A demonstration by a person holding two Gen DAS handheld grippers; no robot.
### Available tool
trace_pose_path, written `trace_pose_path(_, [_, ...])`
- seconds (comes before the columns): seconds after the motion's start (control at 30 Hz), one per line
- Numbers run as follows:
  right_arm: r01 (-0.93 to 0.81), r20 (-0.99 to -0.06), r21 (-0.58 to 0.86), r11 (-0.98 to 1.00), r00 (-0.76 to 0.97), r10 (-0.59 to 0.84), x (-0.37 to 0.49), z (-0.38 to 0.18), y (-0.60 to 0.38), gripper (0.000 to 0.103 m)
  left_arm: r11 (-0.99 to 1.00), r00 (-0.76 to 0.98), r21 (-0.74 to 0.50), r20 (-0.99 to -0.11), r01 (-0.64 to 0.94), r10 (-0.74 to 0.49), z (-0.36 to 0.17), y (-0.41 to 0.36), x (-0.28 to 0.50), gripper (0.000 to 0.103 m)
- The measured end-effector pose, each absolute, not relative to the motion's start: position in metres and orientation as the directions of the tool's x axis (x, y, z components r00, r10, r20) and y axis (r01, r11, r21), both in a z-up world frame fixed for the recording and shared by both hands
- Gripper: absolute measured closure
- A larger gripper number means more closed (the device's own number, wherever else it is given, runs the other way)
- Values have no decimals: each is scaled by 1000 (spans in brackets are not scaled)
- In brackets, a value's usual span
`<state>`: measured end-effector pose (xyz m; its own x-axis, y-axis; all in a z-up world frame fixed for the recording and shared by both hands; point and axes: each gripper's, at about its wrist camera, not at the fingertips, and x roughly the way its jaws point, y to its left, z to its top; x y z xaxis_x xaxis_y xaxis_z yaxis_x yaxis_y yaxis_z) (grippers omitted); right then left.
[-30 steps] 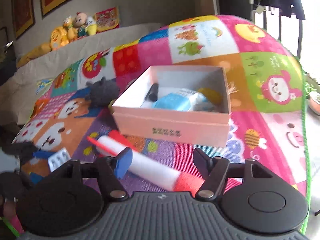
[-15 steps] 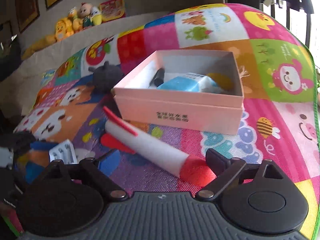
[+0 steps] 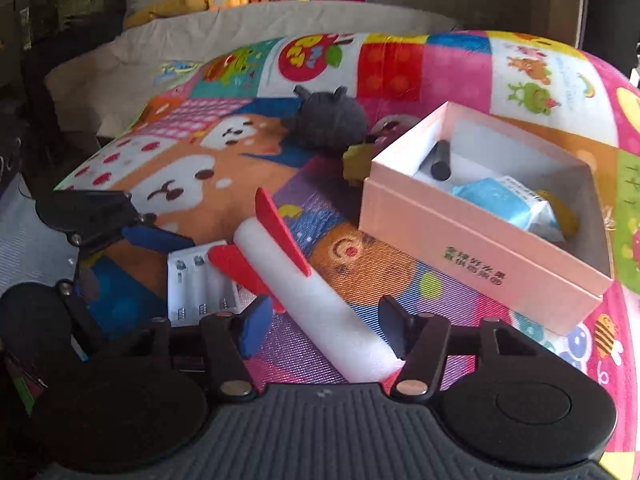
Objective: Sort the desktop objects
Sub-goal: 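Carry the rocket with the right gripper while the left gripper lifts the white charger toward the box, then lower the charger and rocket into the pink box and open both grippers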
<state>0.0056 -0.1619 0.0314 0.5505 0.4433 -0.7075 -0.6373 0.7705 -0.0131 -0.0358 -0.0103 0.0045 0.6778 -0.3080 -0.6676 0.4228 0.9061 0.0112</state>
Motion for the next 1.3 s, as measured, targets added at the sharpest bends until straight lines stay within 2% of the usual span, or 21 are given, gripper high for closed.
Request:
trace_pose_path(0.03, [-631,-716,-16,776,549,432,9,28,-160,49,906,678,10,-667,423,-309,5,-10,-36,0])
trace_pose_path(0.13, [-563,-734,41,826,544,407,20,31,-171,60,906,677,10,-667,423,-309,4,-10,-36,0])
trace_pose_path(0.23, [-443,-753,186,877,509,417,30,38,-202,68,906,678,12,-668,423,-307,4,-10,-35,0])
trace_pose_path(0.43, [-249,-761,398,883,448,469,29,35,-260,68,895,675,46,-674,443,-299,6,-20,-27,0])
trace_pose_path(0.63, [-270,-763,298,915,509,399,12,26,-257,68,886,685,103,-676,452,-271,9,-30,-22,0])
trace_pose_path(0.73, [-331,-755,160,930,567,331,5,24,-242,68,890,684,101,-680,445,-265,10,-29,-26,1])
trace_pose_path(0.8, [-377,-745,72,923,595,301,2,23,-230,67,893,679,89,-684,441,-267,11,-28,-29,7])
trace_pose_path(0.9, [-415,-737,-16,910,620,270,-2,23,-213,70,899,685,113,-690,423,-236,15,-30,-35,8])
trace_pose_path(0.93, [-416,-735,-14,909,621,273,-4,26,-211,74,897,688,124,-688,424,-231,17,-31,-38,8])
trace_pose_path(1.17, [-419,-687,88,904,631,360,-30,61,-232,75,884,721,164,-651,437,-236,40,-35,-62,8])
trace_pose_path(1.3, [-396,-654,164,903,642,400,-47,84,-261,75,882,775,189,-578,432,-255,66,-41,-72,8])
